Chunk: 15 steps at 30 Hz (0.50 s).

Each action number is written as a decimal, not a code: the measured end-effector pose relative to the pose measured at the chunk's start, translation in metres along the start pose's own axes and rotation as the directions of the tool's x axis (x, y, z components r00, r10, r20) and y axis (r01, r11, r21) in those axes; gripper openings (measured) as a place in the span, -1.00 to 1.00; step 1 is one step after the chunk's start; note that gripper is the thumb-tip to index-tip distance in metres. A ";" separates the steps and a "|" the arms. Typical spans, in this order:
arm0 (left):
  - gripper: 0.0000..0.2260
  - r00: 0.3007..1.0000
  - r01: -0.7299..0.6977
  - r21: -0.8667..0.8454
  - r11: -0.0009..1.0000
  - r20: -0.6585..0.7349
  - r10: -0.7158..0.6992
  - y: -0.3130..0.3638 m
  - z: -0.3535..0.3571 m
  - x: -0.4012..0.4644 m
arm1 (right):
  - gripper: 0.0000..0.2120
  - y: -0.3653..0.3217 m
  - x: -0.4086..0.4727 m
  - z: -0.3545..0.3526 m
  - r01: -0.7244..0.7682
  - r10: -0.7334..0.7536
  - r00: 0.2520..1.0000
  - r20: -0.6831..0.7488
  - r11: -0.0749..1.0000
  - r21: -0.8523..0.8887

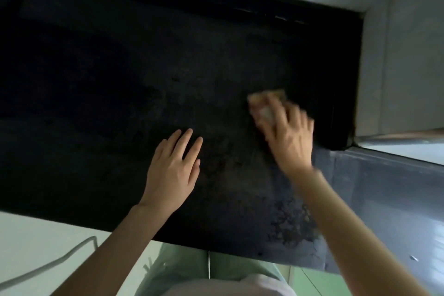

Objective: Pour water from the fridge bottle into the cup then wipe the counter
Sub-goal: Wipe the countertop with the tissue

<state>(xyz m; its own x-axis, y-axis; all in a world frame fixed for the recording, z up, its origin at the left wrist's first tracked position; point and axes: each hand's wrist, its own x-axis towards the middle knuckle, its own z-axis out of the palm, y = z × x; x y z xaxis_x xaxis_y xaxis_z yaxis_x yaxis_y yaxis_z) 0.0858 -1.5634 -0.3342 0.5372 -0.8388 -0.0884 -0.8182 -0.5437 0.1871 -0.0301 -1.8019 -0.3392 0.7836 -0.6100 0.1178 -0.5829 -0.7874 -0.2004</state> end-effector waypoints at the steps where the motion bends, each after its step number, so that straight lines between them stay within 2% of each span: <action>1: -0.59 1.000 -0.001 0.006 1.000 0.005 0.001 0.000 0.000 0.000 | -0.51 0.007 0.024 0.001 -0.075 0.075 0.997 -0.010 0.997 -0.002; 3: -0.59 1.000 -0.006 0.014 1.000 0.006 0.006 0.000 0.002 0.000 | -0.50 0.015 0.063 0.002 -0.163 0.163 0.986 0.021 0.987 -0.004; 6: -0.60 1.000 -0.012 0.020 1.000 0.005 0.012 -0.001 0.004 0.000 | -0.52 0.011 0.083 0.002 -0.145 0.146 0.988 0.054 0.989 -0.009; 9: -0.63 1.000 -0.013 0.020 1.000 -0.006 0.013 -0.002 0.005 -0.001 | -0.54 -0.008 0.045 0.001 -0.004 0.004 1.000 0.020 0.999 -0.036; 15: -0.60 1.000 -0.019 -0.010 1.000 -0.003 0.019 -0.003 0.003 -0.001 | -0.60 -0.050 -0.083 -0.008 0.255 -0.261 0.964 0.053 0.961 0.103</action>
<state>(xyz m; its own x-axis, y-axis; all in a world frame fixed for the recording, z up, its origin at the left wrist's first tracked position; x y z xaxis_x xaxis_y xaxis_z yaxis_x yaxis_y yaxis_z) 0.0868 -1.5611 -0.3379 0.5223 -0.8488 -0.0824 -0.8260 -0.5275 0.1987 -0.0677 -1.7125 -0.3308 0.9190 -0.3774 0.1140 -0.3385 -0.9036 -0.2625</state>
